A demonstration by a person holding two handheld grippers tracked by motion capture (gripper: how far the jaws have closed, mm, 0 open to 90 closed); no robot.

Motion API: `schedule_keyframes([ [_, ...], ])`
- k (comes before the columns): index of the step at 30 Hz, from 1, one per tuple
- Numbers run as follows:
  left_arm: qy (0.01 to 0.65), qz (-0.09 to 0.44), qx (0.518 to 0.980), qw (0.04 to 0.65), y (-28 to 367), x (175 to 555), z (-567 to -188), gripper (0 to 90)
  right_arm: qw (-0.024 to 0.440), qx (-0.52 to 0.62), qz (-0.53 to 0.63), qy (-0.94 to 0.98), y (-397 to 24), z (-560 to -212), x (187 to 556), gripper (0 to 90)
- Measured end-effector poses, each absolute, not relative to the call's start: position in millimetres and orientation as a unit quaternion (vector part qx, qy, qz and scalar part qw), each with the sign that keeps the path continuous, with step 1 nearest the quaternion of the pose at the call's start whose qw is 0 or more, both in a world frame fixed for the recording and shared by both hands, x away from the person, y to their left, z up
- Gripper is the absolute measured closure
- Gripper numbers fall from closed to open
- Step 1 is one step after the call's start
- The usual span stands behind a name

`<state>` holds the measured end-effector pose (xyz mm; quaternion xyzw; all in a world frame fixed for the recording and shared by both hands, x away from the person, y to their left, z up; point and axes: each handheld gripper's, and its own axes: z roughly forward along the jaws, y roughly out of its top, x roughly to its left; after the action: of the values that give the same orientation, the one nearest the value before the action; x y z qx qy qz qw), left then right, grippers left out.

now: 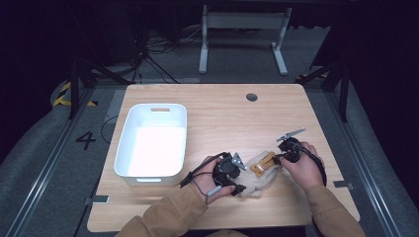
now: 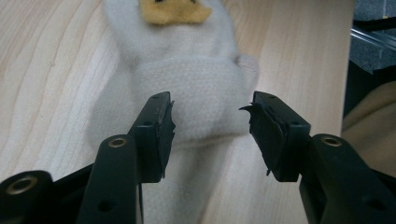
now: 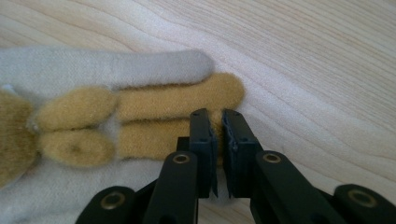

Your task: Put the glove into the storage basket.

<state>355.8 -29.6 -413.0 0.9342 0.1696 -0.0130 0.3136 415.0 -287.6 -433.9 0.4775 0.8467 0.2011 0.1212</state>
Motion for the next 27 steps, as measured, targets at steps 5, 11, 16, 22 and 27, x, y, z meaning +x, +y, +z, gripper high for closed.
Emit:
schedule_keyframes([
  [5,0.172,-0.005,0.939,0.299,-39,358,-421,49.7,0.113,0.485,0.210,0.842,-291,-434,416,83.7],
  [11,0.173,0.013,0.948,0.268,-51,355,-432,50.8,0.110,0.487,0.216,0.839,-292,-435,415,83.7],
  [16,0.175,0.030,0.948,0.263,-55,354,-434,52.8,0.109,0.488,0.222,0.837,-294,-436,415,83.7],
  [22,0.181,0.033,0.947,0.264,-52,356,-433,80.6,0.106,0.489,0.229,0.835,-295,-436,414,83.8],
  [27,0.171,0.027,0.944,0.282,-46,357,-428,82.7,0.118,0.488,0.230,0.834,-298,-436,412,84.5],
])
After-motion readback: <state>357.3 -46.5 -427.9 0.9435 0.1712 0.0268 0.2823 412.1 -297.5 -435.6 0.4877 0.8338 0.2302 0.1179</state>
